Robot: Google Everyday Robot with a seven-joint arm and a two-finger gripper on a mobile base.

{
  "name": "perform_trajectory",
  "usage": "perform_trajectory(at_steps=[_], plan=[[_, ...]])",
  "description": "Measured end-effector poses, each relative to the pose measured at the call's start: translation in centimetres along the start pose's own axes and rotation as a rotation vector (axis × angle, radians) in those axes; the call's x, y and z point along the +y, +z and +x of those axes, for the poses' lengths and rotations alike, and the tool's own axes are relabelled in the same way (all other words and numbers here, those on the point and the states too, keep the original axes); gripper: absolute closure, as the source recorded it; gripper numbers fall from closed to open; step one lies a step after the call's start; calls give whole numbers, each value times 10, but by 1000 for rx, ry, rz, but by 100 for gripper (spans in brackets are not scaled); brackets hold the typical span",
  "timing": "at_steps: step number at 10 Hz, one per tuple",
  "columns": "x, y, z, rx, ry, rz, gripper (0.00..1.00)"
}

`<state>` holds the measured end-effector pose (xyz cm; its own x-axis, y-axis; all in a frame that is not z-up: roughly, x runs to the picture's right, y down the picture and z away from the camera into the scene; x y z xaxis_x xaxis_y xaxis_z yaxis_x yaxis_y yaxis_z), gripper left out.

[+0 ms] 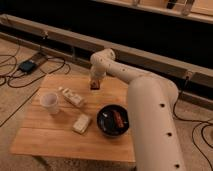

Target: Place the eraser in the ceramic cup

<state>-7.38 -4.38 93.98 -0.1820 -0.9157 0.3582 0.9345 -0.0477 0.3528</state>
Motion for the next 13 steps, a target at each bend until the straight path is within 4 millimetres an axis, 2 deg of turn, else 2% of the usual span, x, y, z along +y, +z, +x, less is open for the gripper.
perform_trajectory(at_steps=[2,4,7,10,13], plan=[[-36,-41,1,82,-56,148,88],[-69,-83,-8,146,-116,287,88],[-109,-131,-26,212,-195,450,88],[-149,-155,-45,244,-277,586,88],[-190,-169,-59,254,-344,709,88]])
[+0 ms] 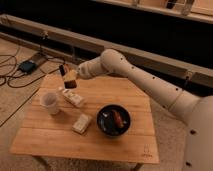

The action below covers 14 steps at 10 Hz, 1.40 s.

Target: Place the eraser in the ceramic cup

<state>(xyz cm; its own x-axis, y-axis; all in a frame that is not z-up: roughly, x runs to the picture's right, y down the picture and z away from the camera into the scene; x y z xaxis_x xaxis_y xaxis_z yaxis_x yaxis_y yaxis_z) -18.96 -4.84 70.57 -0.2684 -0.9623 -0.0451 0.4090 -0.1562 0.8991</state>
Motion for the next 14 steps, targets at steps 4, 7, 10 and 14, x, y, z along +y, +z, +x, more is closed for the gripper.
perform_trajectory(at_steps=[4,7,10,14], plan=[[-38,22,3,45,-68,139,88],[-45,40,3,83,-115,206,88],[-45,59,2,109,-147,252,88],[-47,84,-6,144,-188,283,88]])
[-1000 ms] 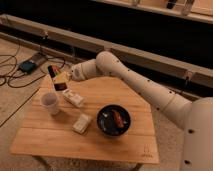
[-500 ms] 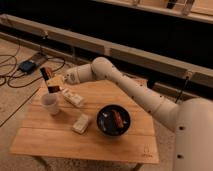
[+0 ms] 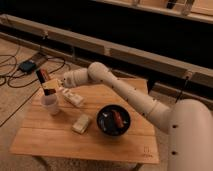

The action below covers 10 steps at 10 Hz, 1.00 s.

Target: Place the eraser in the ceramic cup

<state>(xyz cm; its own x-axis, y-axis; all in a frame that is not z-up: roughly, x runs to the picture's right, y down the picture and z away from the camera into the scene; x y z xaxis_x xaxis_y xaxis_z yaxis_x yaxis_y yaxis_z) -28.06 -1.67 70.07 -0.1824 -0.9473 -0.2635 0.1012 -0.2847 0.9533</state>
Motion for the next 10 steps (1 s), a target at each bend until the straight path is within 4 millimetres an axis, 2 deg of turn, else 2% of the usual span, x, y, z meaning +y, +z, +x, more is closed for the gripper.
perform_trajectory(at_steps=[6,10], plan=[[-7,37,-15,-13,-64,33,88],[5,59,-15,-24,-77,38,88]])
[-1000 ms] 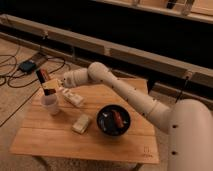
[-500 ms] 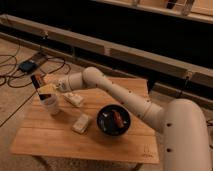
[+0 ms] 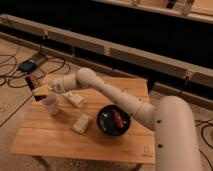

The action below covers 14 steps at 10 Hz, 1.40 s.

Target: Place the eraser in the ceramic cup

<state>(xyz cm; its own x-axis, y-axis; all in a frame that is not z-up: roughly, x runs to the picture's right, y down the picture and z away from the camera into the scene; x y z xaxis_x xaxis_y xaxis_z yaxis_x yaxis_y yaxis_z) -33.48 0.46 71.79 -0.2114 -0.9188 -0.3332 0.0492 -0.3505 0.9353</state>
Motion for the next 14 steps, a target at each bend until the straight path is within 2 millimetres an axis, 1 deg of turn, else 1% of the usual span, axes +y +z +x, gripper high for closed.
perform_trajectory(at_steps=[3,8,9,11,12,14], plan=[[12,8,-2,-3,-2,-2,88],[41,14,-9,-9,6,-24,88],[47,16,-11,-12,10,-29,85],[60,17,-14,-14,20,-42,67],[66,16,-17,-16,28,-50,55],[79,10,-25,-21,48,-70,35]])
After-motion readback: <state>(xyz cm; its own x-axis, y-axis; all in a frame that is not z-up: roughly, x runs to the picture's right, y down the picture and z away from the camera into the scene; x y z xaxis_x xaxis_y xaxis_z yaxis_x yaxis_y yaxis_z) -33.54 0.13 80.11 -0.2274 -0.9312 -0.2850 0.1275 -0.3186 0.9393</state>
